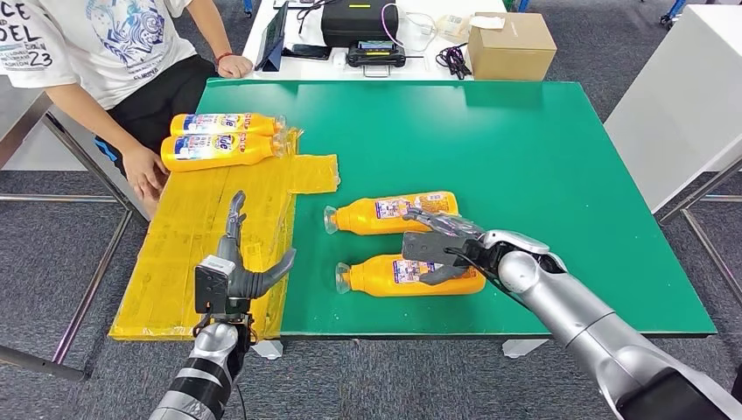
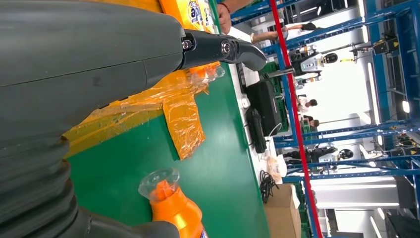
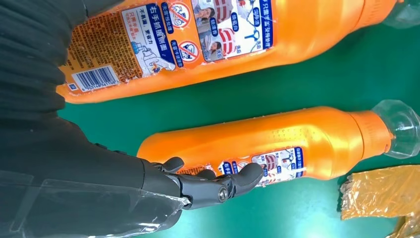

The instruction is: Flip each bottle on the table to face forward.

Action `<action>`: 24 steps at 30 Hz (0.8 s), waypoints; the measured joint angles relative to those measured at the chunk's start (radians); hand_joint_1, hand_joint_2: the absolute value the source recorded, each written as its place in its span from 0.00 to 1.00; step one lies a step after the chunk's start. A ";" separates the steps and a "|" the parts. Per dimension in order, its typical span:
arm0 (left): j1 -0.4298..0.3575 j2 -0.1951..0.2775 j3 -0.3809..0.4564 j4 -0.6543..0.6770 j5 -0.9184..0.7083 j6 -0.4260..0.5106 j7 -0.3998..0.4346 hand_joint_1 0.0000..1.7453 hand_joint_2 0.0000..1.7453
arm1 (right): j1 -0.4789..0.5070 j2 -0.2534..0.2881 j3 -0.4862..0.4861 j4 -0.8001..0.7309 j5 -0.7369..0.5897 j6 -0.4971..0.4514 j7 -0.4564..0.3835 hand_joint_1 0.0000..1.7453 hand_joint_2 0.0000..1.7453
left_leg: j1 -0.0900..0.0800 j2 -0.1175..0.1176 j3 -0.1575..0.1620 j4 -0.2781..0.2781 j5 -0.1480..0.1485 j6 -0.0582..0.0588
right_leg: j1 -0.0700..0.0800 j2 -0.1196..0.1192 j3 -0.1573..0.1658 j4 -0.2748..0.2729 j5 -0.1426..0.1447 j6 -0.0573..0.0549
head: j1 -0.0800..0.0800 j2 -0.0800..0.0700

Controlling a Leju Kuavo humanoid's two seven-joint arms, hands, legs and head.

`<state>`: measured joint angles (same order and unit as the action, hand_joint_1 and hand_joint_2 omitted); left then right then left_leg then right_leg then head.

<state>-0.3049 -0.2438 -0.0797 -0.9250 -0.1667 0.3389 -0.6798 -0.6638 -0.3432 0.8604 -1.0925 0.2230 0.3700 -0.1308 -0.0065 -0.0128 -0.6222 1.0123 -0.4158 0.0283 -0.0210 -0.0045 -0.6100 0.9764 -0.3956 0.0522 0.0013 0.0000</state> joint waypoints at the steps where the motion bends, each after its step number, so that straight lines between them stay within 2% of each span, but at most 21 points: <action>1: 0.000 0.000 -0.001 0.001 0.000 0.000 0.000 0.00 1.00 | 0.000 -0.002 0.003 -0.002 0.000 0.000 0.000 0.00 1.00 | 0.000 0.000 0.000 0.000 0.000 0.000 | 0.000 0.000 0.000 0.000 0.000 0.000 | 0.000 0.000; 10: -0.009 0.000 -0.003 0.011 0.000 0.000 0.000 0.00 1.00 | 0.000 -0.018 0.027 -0.022 -0.029 0.007 -0.007 0.00 1.00 | 0.000 0.000 0.000 0.000 0.000 0.000 | 0.000 0.000 0.000 0.000 0.000 0.000 | 0.000 0.000; 24: -0.020 -0.003 -0.011 0.032 0.007 -0.012 0.000 0.00 1.00 | 0.001 -0.098 0.082 -0.092 -0.071 0.022 0.002 0.00 1.00 | 0.000 0.000 0.000 0.000 0.000 0.000 | 0.000 0.000 0.000 0.000 0.000 0.000 | 0.000 0.000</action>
<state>-0.3249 -0.2464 -0.0909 -0.8934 -0.1595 0.3274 -0.6798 -0.6629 -0.4411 0.9424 -1.1850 0.1522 0.3919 -0.1285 -0.0066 -0.0128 -0.6222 1.0124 -0.4158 0.0283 -0.0210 -0.0044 -0.6100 0.9763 -0.3956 0.0523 0.0012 0.0000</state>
